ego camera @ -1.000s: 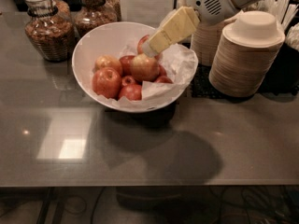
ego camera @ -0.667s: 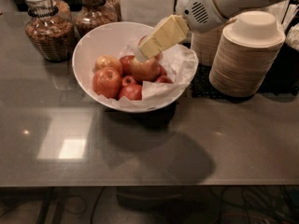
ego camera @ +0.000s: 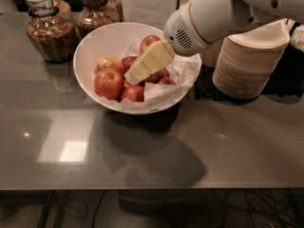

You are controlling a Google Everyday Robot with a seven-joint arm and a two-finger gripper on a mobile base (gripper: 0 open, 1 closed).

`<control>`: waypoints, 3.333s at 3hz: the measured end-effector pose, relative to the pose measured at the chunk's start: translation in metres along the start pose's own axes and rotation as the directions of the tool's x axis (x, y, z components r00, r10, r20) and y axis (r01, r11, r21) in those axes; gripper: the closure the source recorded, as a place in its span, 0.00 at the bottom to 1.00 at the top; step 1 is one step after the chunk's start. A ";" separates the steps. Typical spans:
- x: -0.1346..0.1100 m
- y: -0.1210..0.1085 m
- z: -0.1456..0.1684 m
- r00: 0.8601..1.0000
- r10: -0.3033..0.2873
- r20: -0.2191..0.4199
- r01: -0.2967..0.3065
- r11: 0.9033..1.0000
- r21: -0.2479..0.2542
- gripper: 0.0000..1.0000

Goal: Pick apple from white bowl

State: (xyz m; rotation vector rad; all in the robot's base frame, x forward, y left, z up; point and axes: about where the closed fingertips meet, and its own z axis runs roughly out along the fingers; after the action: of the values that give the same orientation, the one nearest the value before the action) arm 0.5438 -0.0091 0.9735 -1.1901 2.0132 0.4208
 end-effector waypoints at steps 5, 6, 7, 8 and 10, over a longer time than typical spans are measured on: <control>0.020 -0.022 0.046 0.999 -0.012 -0.046 0.014 0.999 0.045 0.00; 0.020 -0.027 0.052 1.000 0.012 -0.024 -0.011 0.999 0.032 0.00; 0.015 -0.030 0.057 1.000 0.024 0.001 -0.024 1.000 0.011 0.00; 0.018 -0.029 0.064 0.999 0.036 0.009 -0.036 0.999 -0.007 0.00; 0.028 -0.024 0.070 0.998 0.058 0.006 -0.058 0.998 -0.021 0.19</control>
Offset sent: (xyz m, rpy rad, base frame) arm 0.0192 0.0101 -0.0338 -0.0611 -0.0169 -0.0036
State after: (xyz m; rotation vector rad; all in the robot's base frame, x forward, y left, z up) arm 0.5868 0.0035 0.9078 -1.1434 2.0464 0.4750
